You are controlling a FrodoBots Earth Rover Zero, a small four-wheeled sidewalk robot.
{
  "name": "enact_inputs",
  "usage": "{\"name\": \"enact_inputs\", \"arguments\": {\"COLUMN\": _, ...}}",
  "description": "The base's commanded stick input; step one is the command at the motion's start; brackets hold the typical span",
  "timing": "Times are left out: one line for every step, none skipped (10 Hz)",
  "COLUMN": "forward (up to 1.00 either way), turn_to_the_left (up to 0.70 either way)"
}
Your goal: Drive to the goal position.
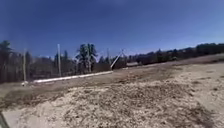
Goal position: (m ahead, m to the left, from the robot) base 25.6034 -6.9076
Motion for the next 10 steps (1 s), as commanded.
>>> {"name": "enact_inputs", "arguments": {"forward": 0.7, "turn_to_the_left": 0.0}}
{"name": "enact_inputs", "arguments": {"forward": 0.7, "turn_to_the_left": 0.0}}
{"name": "enact_inputs", "arguments": {"forward": 0.7, "turn_to_the_left": 0.0}}
{"name": "enact_inputs", "arguments": {"forward": 0.7, "turn_to_the_left": -0.02}}
{"name": "enact_inputs", "arguments": {"forward": 0.7, "turn_to_the_left": -0.19}}
{"name": "enact_inputs", "arguments": {"forward": 0.7, "turn_to_the_left": -0.34}}
{"name": "enact_inputs", "arguments": {"forward": 0.7, "turn_to_the_left": -0.17}}
{"name": "enact_inputs", "arguments": {"forward": 0.7, "turn_to_the_left": 0.0}}
{"name": "enact_inputs", "arguments": {"forward": 0.7, "turn_to_the_left": 0.0}}
{"name": "enact_inputs", "arguments": {"forward": 0.7, "turn_to_the_left": 0.0}}
